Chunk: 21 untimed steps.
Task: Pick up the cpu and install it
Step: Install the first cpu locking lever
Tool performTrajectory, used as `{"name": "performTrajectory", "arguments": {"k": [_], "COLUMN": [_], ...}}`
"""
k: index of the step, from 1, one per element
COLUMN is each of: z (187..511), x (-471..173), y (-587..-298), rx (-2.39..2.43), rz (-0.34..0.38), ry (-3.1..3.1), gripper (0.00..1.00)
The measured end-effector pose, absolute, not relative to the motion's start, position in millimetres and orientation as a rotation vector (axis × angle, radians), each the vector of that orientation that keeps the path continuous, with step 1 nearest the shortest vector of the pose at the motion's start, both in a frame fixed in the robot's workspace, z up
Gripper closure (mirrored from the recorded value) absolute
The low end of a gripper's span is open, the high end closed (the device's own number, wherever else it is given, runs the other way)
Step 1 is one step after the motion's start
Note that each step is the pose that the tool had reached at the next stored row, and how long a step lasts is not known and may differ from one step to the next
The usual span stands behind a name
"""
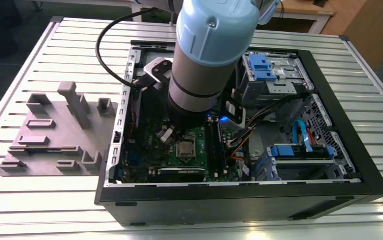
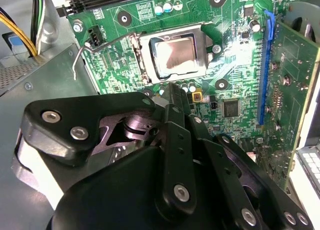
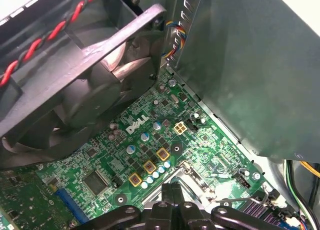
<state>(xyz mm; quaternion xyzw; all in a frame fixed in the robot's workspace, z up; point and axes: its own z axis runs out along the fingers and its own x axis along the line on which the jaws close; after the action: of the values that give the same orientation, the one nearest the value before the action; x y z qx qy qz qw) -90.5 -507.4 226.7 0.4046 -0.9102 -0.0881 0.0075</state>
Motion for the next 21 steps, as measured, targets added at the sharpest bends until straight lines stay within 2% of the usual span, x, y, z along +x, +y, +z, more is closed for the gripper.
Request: {"name": "performTrajectory", "arguments": {"k": [21], "z": [239], "x": [-90], "y": [-507], "rx": [1.265], "rz": [-0.276], "ry": [-2.846], "gripper": [0.9]}}
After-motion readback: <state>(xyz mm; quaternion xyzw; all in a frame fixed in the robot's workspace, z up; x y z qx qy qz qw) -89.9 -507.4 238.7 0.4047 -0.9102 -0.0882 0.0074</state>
